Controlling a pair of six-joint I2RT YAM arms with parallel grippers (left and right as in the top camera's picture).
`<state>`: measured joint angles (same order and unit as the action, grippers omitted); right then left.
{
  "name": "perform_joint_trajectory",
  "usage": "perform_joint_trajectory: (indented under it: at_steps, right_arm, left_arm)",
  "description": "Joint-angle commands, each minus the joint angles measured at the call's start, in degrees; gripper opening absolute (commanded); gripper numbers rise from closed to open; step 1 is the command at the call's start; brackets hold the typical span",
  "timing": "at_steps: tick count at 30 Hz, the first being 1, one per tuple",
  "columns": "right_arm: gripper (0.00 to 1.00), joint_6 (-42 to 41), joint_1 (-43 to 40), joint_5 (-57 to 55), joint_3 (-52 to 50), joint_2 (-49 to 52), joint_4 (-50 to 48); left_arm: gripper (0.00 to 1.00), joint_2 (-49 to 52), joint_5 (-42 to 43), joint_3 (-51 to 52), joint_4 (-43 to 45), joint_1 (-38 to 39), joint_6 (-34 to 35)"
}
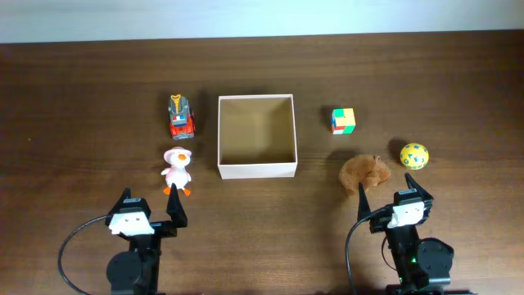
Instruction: Pack container
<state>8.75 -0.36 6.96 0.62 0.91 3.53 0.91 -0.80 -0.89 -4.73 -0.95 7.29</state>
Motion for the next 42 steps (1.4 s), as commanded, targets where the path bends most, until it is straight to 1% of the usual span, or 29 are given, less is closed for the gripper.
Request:
perform_joint_trajectory:
  at_steps: [1, 11, 14, 18, 23, 26, 31, 37, 40, 42]
  right_arm:
    - [0.99, -0.87, -0.50, -0.09, -0.31, -0.55, 0.33]
    - [0.99, -0.70, -0.46, -0.09, -0.31, -0.55, -0.17]
    - [0.99, -3.19, -0.46, -0.26, -0.09, -0.55, -2.34]
    - [0.99, -9.35, -0.46, -7.13, 3.50, -0.42, -2.84]
    - [0.99, -9.29, -0.46, -13.16, 11.39, 3.13, -1.51]
    - [0.99, -9.29, -0.46, -13.90, 17.94, 8.39, 1.07]
    - [0.99, -9.27, -0.46, -14.05, 33.05, 23.41, 7.69]
    - [0.99, -9.27, -0.46, -14.10, 54.71, 44.30, 17.20]
    - [0.99, -9.29, -0.46, -12.96, 63.23, 51.82, 20.76]
    - [0.99, -9.27, -0.46, -13.09, 67.12, 55.56, 22.51]
  left_arm:
    - [0.99, -0.24, 0.61, 0.35, -0.02, -0.35, -0.94]
    - [0.99, -0.24, 0.61, 0.35, -0.02, -0.33, -0.94]
    - [0.99, -0.24, 0.61, 0.35, -0.02, -0.35, -0.94]
    - [0.99, -0.24, 0.61, 0.35, -0.02, -0.35, -0.94]
    - [0.99, -0.24, 0.61, 0.35, -0.02, -0.35, -0.94]
    - [0.99, -0.24, 0.61, 0.35, -0.02, -0.33, -0.94]
    - [0.99, -0.24, 0.61, 0.35, -0.02, -0.33, -0.94]
    - [0.99, -0.24, 0.61, 0.35, -0.02, -0.35, -0.94]
    - [0.99, -0.24, 0.61, 0.35, -0.02, -0.35, -0.94]
    - [0.99, -0.24, 0.61, 0.35, -0.02, -0.35, -0.94]
